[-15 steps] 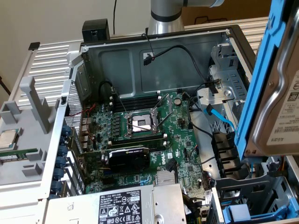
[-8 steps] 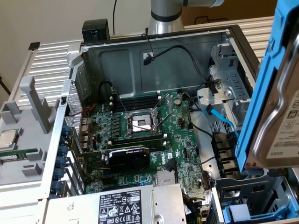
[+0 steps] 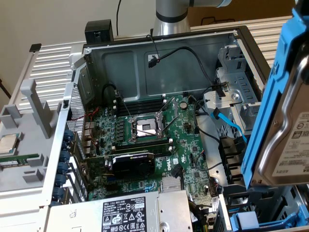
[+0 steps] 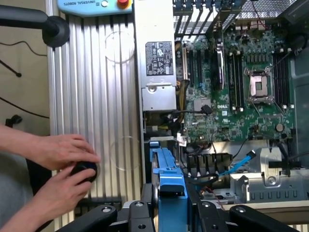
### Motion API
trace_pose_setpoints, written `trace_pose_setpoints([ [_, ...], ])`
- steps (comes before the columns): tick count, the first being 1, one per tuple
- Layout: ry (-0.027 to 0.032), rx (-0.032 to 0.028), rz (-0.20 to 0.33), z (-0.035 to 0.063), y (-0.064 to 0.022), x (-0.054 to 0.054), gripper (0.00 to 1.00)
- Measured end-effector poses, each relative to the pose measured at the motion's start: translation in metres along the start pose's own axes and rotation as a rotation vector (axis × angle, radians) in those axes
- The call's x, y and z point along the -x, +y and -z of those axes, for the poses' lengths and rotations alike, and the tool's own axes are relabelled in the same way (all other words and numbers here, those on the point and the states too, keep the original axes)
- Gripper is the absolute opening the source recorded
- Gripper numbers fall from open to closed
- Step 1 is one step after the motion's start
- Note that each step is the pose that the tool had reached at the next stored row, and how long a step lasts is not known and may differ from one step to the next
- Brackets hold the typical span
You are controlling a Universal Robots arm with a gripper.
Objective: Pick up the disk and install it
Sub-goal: 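Pick up the disk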
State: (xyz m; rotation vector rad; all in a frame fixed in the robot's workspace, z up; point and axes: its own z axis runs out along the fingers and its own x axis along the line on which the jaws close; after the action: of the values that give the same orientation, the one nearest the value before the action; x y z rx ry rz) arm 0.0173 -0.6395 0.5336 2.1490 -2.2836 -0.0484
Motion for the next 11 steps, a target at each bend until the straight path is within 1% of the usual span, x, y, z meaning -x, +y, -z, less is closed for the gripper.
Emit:
trace_pose_setpoints([
  [1,0.0001,0.0000,0.000,-0.0014,-0.0001,-0.0001,0.36],
  [5,0.0000,0.0000,0.000,-0.0016,-0.0001,-0.0002,0.36],
  [9,0.0002,-0.0013,0.000,-0.0044,-0.0003,-0.0002,0.36],
  [11,0.0031,-0.0019,0.000,-0.0069,-0.0003,-0.0003,0.36],
])
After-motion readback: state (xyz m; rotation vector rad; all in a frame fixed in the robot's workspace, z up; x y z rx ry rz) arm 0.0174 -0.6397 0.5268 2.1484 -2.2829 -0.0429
